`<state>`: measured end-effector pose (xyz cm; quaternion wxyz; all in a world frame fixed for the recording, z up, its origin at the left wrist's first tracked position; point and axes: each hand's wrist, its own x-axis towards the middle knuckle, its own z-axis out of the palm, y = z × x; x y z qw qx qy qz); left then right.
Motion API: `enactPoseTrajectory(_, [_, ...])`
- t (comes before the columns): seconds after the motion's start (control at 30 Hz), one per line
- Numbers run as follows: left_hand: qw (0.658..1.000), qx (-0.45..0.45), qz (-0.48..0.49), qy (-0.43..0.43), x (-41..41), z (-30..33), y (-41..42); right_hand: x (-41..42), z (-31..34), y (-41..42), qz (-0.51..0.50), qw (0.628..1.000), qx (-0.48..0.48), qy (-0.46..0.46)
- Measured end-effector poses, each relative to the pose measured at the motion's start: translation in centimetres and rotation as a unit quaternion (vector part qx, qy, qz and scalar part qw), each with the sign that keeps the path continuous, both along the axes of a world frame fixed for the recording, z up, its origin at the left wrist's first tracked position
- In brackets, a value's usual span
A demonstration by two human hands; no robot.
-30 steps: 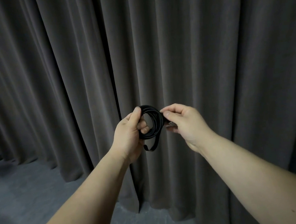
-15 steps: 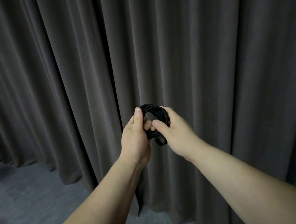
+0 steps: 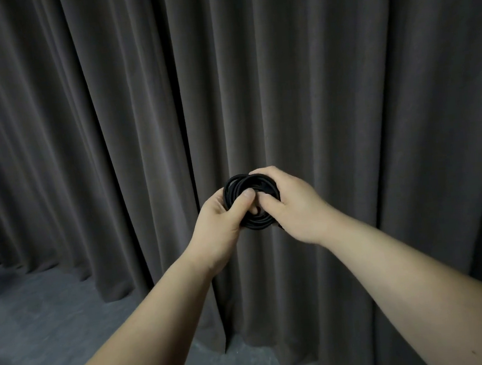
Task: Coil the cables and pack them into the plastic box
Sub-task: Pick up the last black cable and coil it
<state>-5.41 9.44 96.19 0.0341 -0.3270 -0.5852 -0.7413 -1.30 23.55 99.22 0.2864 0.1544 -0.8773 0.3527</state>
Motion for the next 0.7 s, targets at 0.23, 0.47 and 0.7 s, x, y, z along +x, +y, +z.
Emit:
enactPoseTrajectory(0.23, [0.997,-0.044,0.062,-0.002,0.3,0.5,0.0,-0.1,-0.3,-0.9,-0.02,0.996,-0.068,0.049])
enactPoseTrajectory(0.47, [0.987,-0.136,0.071,-0.055,0.0,1.0,-0.5,-0.5,-0.5,-0.3,-0.017,0.999,-0.032,0.039])
enactPoseTrajectory(0.7, [0.976,-0.146,0.161,0.007,0.0,0.6,-0.1,-0.8,-0.7,0.1,0.006,0.998,-0.067,0.007])
